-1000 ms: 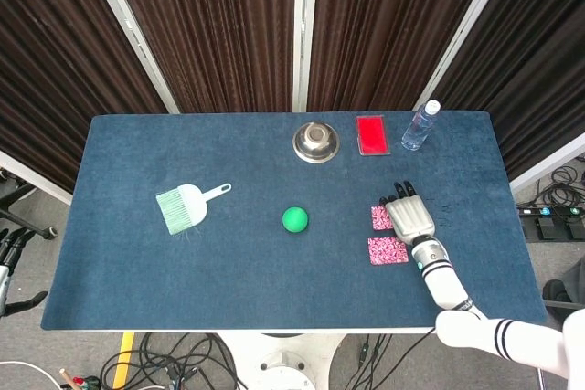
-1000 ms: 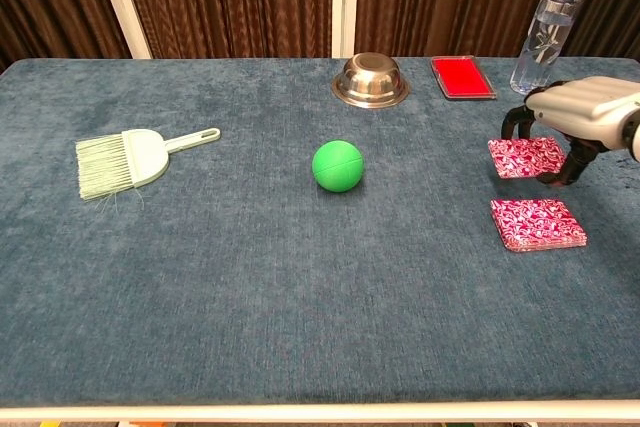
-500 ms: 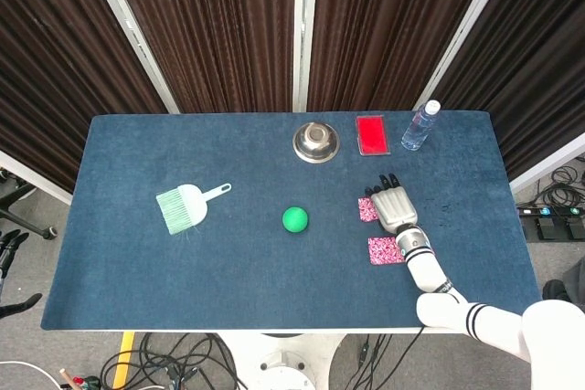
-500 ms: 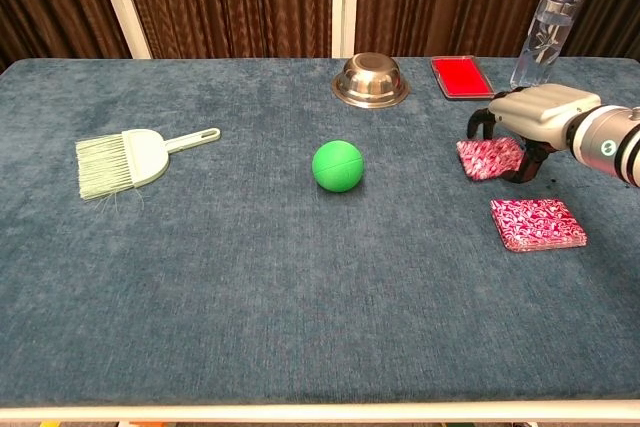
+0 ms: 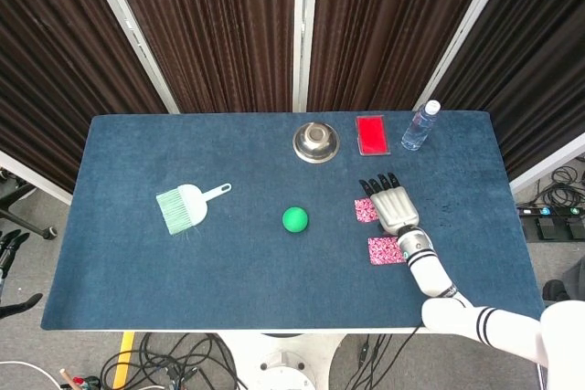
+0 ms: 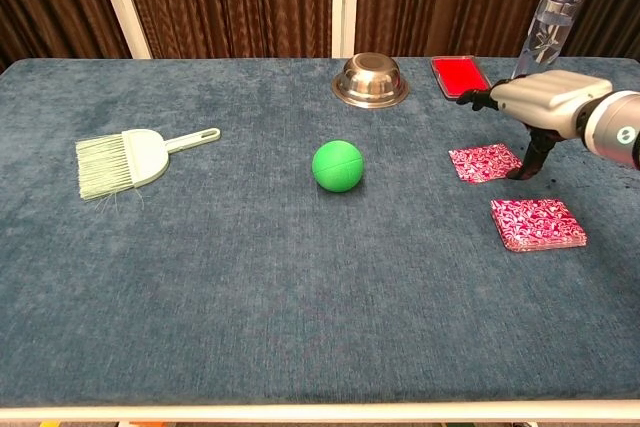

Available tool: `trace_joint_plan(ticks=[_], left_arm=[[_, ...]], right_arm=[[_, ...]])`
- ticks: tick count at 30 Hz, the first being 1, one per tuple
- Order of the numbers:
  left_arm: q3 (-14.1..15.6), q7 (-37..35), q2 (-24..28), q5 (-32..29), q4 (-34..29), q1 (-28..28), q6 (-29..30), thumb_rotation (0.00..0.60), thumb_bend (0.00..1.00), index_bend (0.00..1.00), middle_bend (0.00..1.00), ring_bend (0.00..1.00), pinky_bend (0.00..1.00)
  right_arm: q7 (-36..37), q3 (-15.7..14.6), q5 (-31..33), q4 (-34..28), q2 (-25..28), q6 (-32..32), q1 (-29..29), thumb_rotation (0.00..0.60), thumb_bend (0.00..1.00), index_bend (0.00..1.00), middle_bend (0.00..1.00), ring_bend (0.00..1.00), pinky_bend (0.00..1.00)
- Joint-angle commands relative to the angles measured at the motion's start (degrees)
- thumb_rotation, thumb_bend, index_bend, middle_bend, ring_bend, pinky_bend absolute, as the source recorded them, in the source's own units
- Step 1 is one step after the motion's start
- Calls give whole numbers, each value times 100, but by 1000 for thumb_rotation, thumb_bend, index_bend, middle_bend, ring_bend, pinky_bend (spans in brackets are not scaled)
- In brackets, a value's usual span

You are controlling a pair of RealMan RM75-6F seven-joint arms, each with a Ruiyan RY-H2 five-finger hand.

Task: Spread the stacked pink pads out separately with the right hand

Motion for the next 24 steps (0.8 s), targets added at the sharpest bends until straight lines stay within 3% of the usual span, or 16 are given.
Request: trace_joint_plan(ticks=[1,9,15,24], left_arm=[[3,9,-1,10,-8,-8,-8,600,0,116,74,14,198],[12,5,-4,26,-16,-3,-2,600,0,116,74,14,198],[43,19,-26,50,-9,-19,-59,600,0,116,74,14,198],[61,38,-64,65,32,-30,-88,600,0,116,74,14,198]], right_arm=[[68,-86,-306,-806,562,336,-210,600,120,37,188,0,0],[37,-583,-288,-1845,1228,402,-586,600,108,94,249,0,0],[121,-770,-301,-1815,1148,387,-739,600,101,95,241,0,0],[180,-764,-355,-1650,921,370,-775,600,101,32,166,0,0]])
